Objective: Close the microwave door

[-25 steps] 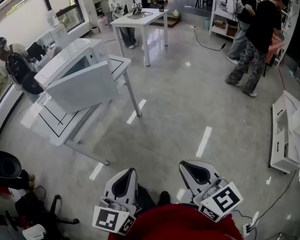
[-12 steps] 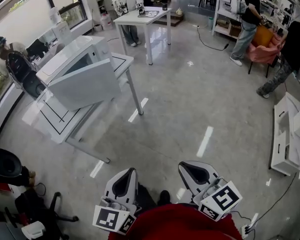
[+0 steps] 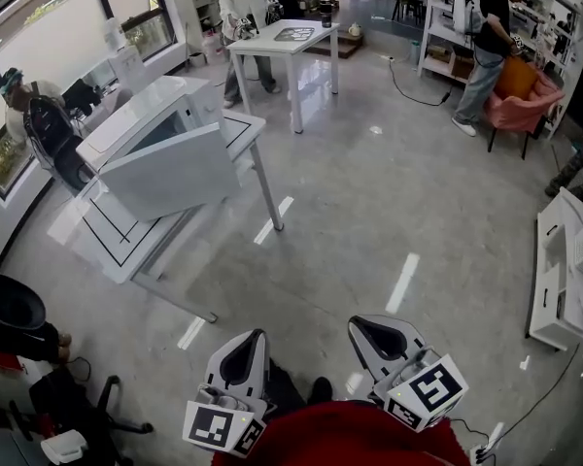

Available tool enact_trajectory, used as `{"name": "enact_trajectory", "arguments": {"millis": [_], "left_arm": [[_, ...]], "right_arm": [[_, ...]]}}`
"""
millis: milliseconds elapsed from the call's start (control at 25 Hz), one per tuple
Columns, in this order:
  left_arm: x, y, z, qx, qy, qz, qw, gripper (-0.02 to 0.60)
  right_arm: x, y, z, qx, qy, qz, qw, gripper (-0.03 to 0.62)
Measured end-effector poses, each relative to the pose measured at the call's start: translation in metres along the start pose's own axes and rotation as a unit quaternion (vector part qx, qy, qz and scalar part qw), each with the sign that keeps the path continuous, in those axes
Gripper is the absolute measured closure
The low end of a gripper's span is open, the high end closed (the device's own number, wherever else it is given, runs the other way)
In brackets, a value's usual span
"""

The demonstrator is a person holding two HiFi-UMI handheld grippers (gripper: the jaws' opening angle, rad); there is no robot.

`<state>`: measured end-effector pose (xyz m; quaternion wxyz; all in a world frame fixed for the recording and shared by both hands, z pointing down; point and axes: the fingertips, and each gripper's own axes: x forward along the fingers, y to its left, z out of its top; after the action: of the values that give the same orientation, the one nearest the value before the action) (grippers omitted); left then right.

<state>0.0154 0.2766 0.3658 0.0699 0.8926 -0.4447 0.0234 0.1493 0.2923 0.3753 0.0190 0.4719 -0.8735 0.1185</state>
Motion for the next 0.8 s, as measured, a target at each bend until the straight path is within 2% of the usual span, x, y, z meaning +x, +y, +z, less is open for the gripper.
{"name": "enact_trajectory", "arguments": {"millis": [800], "left_arm": [[0.011,0.034,0.006,-0.019,-0.001,0.047,0.9987,0.572]], "right_arm": [[0.046,0.002,0.020,-0.018,0.005,0.040,0.999,0.579]]}}
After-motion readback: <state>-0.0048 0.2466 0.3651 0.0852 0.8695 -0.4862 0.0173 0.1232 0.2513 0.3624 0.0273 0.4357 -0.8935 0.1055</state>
